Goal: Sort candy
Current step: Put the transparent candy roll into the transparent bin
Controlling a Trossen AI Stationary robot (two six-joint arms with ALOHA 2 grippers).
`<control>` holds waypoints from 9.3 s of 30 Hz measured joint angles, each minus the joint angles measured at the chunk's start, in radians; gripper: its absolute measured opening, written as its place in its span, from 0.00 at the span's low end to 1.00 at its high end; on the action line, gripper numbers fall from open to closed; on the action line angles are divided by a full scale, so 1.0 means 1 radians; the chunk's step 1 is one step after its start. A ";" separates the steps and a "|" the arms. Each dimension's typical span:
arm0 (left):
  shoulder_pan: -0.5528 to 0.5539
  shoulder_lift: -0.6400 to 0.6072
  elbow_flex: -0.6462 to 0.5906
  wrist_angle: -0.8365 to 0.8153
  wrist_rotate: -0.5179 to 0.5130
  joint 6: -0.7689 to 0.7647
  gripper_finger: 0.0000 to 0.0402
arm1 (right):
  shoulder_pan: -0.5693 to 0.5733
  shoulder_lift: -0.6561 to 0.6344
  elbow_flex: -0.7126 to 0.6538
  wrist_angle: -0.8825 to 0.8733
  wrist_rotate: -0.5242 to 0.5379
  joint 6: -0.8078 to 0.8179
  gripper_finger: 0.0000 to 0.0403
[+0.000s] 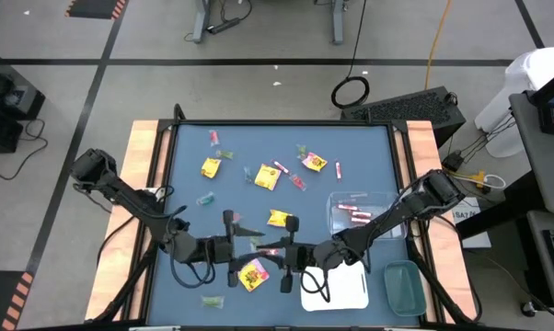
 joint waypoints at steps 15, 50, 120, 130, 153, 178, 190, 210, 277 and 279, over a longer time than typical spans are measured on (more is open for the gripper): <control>-0.082 -0.062 0.000 -0.209 -0.179 -0.097 0.56 | 0.069 -0.261 0.000 -0.713 0.134 0.313 0.11; 0.018 -0.061 0.000 -0.411 0.014 -0.321 0.56 | 0.104 -0.346 0.000 -1.176 0.178 0.082 0.11; 0.083 -0.061 0.000 -0.428 0.065 -0.322 0.56 | 0.049 -0.565 -0.254 -1.753 -0.072 0.965 0.11; 0.083 -0.061 0.000 -0.428 0.072 -0.322 0.56 | 0.049 -0.567 -0.304 -1.711 -0.131 0.959 0.11; 0.163 -0.013 0.000 -0.429 0.042 -0.172 0.56 | 0.068 -0.582 -0.276 -1.721 -0.220 1.028 0.30; 0.810 -0.013 0.001 -0.487 0.629 0.067 0.56 | 0.326 -0.595 -0.167 -1.250 0.295 0.886 0.31; 0.891 0.079 0.004 -0.467 0.576 0.049 0.56 | 0.325 -0.488 -0.167 -1.130 0.365 0.824 0.31; 1.075 0.387 0.004 -0.320 0.849 0.050 0.56 | 0.304 -0.430 -0.168 -0.962 0.363 0.704 0.31; 1.113 0.490 0.280 -0.691 0.932 0.316 0.43 | 0.216 -0.430 -0.168 -0.961 0.252 0.706 0.31; 1.134 0.501 0.286 -0.718 0.970 0.323 0.43 | 0.216 -0.430 -0.168 -0.961 0.250 0.707 0.31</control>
